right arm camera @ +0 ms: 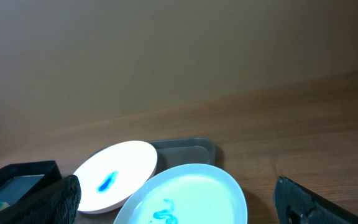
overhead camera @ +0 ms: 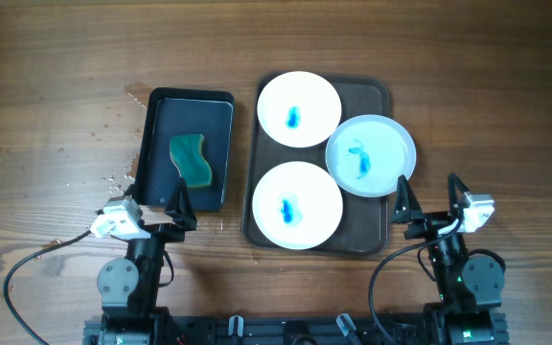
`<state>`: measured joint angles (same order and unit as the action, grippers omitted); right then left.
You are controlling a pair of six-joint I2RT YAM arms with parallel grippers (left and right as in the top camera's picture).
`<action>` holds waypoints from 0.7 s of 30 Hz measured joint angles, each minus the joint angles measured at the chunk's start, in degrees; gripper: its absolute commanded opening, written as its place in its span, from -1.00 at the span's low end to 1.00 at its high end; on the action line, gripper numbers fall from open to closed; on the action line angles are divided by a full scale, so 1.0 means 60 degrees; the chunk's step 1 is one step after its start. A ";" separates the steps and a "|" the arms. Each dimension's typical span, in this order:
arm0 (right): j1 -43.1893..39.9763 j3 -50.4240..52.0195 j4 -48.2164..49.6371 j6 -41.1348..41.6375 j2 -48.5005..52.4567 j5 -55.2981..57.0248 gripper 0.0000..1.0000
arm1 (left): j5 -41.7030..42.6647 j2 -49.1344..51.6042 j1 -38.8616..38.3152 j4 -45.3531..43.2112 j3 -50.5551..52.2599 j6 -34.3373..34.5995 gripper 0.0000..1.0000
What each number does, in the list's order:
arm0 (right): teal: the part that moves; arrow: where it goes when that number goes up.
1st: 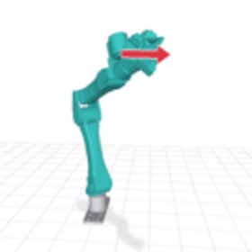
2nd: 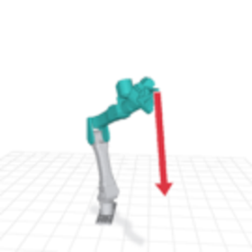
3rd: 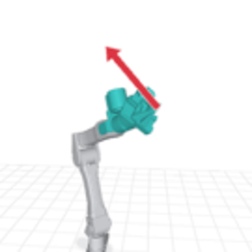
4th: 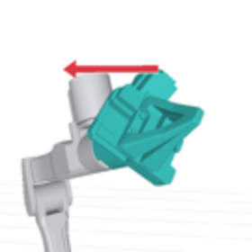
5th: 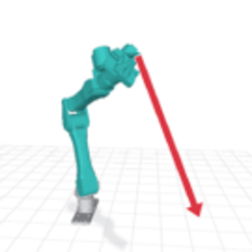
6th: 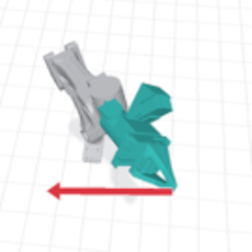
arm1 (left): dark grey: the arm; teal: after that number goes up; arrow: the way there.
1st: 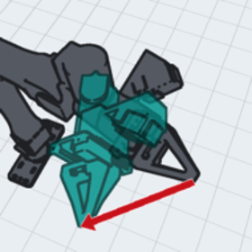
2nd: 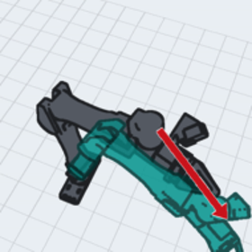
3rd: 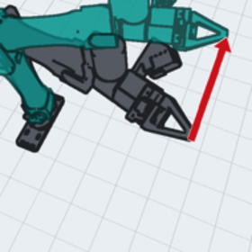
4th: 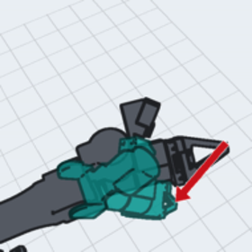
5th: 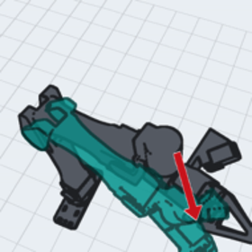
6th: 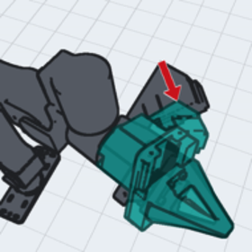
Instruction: Clean dirty plates on tray and stack at the side
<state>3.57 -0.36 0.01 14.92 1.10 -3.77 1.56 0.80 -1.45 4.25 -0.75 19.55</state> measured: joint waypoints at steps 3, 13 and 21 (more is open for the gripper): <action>0.0000 0.0000 0.0000 0.0000 0.0000 -0.0004 0.99 | -0.0004 0.0000 0.0000 0.0000 0.0000 0.0000 1.00; 0.0000 0.0000 0.0000 0.0142 0.0000 0.0004 1.00 | -0.0426 0.0000 0.0000 -0.0007 0.0000 -0.0066 1.00; 0.0000 -0.1821 -0.0149 0.1639 0.0776 -0.1453 0.99 | 0.1049 0.0492 0.0000 0.0182 -0.1191 0.0044 0.99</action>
<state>3.57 -11.29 -0.89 24.75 5.76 -12.49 7.86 3.75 -1.45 5.34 -7.90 19.81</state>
